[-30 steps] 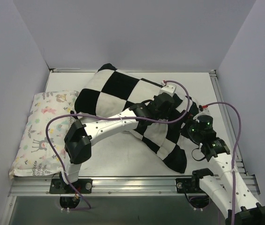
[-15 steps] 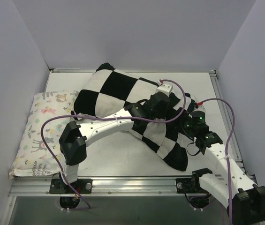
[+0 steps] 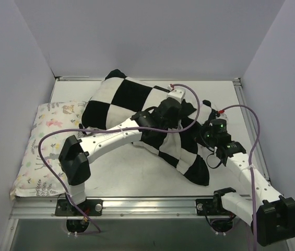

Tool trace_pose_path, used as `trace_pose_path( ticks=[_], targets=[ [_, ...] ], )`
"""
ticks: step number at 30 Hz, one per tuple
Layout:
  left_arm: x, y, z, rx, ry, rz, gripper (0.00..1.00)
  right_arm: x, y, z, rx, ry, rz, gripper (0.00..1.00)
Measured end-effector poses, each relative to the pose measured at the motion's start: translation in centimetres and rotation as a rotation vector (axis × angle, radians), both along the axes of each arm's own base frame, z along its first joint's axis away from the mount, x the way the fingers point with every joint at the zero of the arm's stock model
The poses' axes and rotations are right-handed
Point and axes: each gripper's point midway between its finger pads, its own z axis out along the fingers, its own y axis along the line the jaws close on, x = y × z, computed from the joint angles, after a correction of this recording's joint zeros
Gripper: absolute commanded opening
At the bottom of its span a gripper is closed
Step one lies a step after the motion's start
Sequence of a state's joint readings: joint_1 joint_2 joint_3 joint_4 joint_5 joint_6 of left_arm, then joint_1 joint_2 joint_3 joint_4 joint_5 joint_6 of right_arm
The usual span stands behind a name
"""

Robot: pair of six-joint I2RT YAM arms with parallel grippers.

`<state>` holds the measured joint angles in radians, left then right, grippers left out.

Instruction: Remove the pillowcase from the pillow

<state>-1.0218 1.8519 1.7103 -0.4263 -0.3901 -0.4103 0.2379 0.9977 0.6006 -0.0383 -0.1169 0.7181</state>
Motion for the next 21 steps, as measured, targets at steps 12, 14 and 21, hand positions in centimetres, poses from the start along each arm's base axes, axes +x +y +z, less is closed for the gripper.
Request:
trace_pose_path(
  ticks=[12, 14, 21],
  targets=[
    [6.3, 12.3, -1.2, -0.093, 0.132, 0.273, 0.00, -0.2, -6.6, 0.9, 0.025, 0.008, -0.190, 0.00],
    [6.1, 12.2, -2.6, -0.103, 0.174, 0.279, 0.00, -0.3, -6.8, 0.4, 0.030, 0.026, -0.189, 0.00],
    [6.1, 10.7, -7.1, -0.143, 0.216, 0.300, 0.00, -1.2, -6.5, -0.5, -0.040, 0.063, -0.139, 0.57]
  ],
)
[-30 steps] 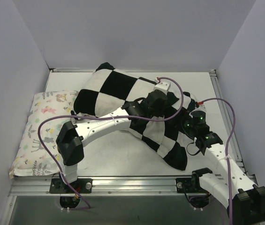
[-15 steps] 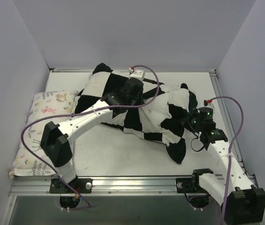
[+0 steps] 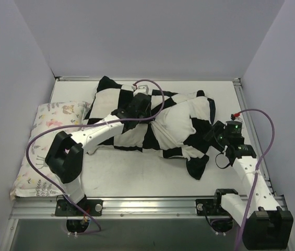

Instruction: Remove the pillowcase from the pillow

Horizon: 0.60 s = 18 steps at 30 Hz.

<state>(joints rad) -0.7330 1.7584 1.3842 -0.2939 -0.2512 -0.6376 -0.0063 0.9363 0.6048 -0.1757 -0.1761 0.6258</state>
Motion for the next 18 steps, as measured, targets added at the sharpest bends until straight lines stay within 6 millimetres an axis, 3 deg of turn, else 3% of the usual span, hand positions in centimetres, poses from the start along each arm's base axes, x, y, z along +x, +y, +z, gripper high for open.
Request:
trace_pose_path(
  ticks=[1, 7, 12, 15, 18],
  targets=[
    [0.1, -0.2, -0.1, -0.005, -0.004, 0.006, 0.00, -0.3, 0.2, 0.3, -0.024, 0.001, 0.013, 0.67],
    [0.3, -0.8, 0.1, -0.029, -0.031, 0.027, 0.00, -0.5, 3.2, 6.4, -0.149, -0.134, 0.132, 0.89],
    [0.3, -0.8, 0.1, -0.034, -0.034, 0.037, 0.00, 0.4, 6.8, 8.7, -0.236, -0.155, 0.248, 0.89],
    [0.7, -0.8, 0.1, -0.028, -0.034, 0.050, 0.00, 2.0, 7.0, 6.3, -0.304, -0.062, 0.246, 0.71],
    [0.9, -0.6, 0.0, -0.029, -0.031, 0.057, 0.00, 1.7, 5.1, 1.5, -0.353, 0.080, 0.213, 0.34]
  ],
)
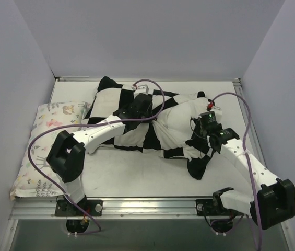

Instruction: Remove the pillowcase from the pillow

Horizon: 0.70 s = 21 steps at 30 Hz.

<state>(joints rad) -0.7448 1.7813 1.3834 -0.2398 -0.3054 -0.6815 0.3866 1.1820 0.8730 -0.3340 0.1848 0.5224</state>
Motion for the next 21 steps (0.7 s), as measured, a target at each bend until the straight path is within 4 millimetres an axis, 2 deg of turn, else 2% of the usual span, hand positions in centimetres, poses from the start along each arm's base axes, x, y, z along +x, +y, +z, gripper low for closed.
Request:
trace_pose_path(
  ticks=[2, 3, 5, 7, 9, 10, 13, 17, 19, 21],
  targets=[
    [-0.1, -0.1, -0.1, -0.014, 0.013, -0.007, 0.00, -0.7, -1.8, -1.5, 0.026, 0.022, -0.055, 0.23],
    [-0.1, -0.1, -0.1, -0.019, 0.017, -0.009, 0.00, -1.0, -3.1, -1.6, 0.039, 0.016, -0.098, 0.13],
    [0.2, 0.3, 0.0, -0.030, 0.025, -0.004, 0.00, -1.6, -6.2, -1.4, 0.063, -0.012, -0.206, 0.02],
    [0.4, 1.0, 0.2, -0.054, 0.037, -0.001, 0.00, -2.2, -8.4, -1.2, 0.105, -0.042, -0.297, 0.00],
    [0.3, 1.7, 0.4, -0.090, 0.054, 0.001, 0.00, -2.3, -9.1, -1.7, 0.195, -0.055, -0.340, 0.00],
    [0.1, 2.2, 0.6, -0.110, 0.065, -0.001, 0.00, -2.4, -9.3, -2.6, 0.257, -0.048, -0.365, 0.00],
    [-0.3, 2.5, 0.9, -0.138, 0.082, -0.026, 0.00, -2.6, -8.1, -5.8, 0.396, 0.026, -0.367, 0.00],
    [-0.4, 2.3, 0.6, -0.108, 0.072, -0.043, 0.00, -0.6, -4.2, -8.8, 0.584, 0.110, -0.275, 0.01],
    [-0.5, 2.0, 0.4, -0.072, 0.056, -0.051, 0.00, 0.3, -2.3, -9.2, 0.656, 0.112, -0.218, 0.03],
    [-0.7, 1.4, 0.3, -0.032, 0.043, -0.064, 0.00, 1.1, -0.9, -8.3, 0.714, 0.073, -0.158, 0.04]
  ],
)
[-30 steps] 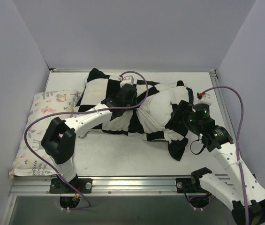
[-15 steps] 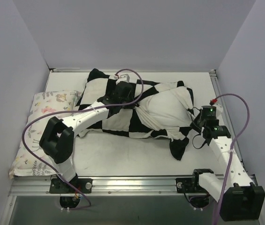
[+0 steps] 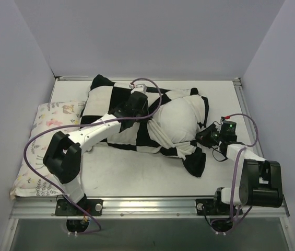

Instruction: Remove the pillowcase from the pillow

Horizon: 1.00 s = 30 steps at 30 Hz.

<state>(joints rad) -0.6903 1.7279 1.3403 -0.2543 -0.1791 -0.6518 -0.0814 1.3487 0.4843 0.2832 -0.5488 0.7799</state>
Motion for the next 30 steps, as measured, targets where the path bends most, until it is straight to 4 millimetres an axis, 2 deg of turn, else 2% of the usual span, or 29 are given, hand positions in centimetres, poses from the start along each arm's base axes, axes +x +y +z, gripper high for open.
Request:
trace_pose_path(
  ticks=[3, 6, 10, 13, 19, 22, 26, 28, 30],
  targets=[
    [-0.3, -0.7, 0.0, 0.057, -0.016, -0.020, 0.17, 0.9, 1.2, 2.0, 0.070, -0.086, 0.033, 0.02],
    [-0.6, -0.8, 0.7, 0.110, -0.033, -0.034, 0.45, 1.2, 1.8, 4.1, 0.100, -0.153, 0.054, 0.02],
    [-1.2, -1.4, 2.7, 0.153, -0.065, -0.067, 0.64, 1.4, 2.6, 7.0, 0.106, -0.235, 0.094, 0.01],
    [-2.2, -2.1, 4.4, 0.177, -0.083, -0.109, 0.76, 1.7, 3.2, 8.5, 0.116, -0.272, 0.125, 0.00],
    [-5.0, -4.8, 9.1, 0.196, -0.161, -0.213, 0.87, 1.4, 3.4, 8.5, 0.122, -0.263, 0.139, 0.00],
    [-7.7, -7.7, 12.4, 0.165, -0.229, -0.293, 0.91, 1.3, 3.4, 8.3, 0.119, -0.257, 0.142, 0.00],
    [-10.9, -12.2, 15.6, 0.097, -0.287, -0.393, 0.91, 1.1, 3.4, 8.0, 0.109, -0.246, 0.146, 0.00],
    [-11.3, -14.3, 15.6, 0.082, -0.295, -0.417, 0.96, 1.0, 3.3, 7.8, 0.104, -0.236, 0.145, 0.00],
    [-10.7, -15.7, 13.8, 0.105, -0.278, -0.411, 0.98, 0.8, 3.1, 7.4, 0.093, -0.221, 0.140, 0.00]
  ],
)
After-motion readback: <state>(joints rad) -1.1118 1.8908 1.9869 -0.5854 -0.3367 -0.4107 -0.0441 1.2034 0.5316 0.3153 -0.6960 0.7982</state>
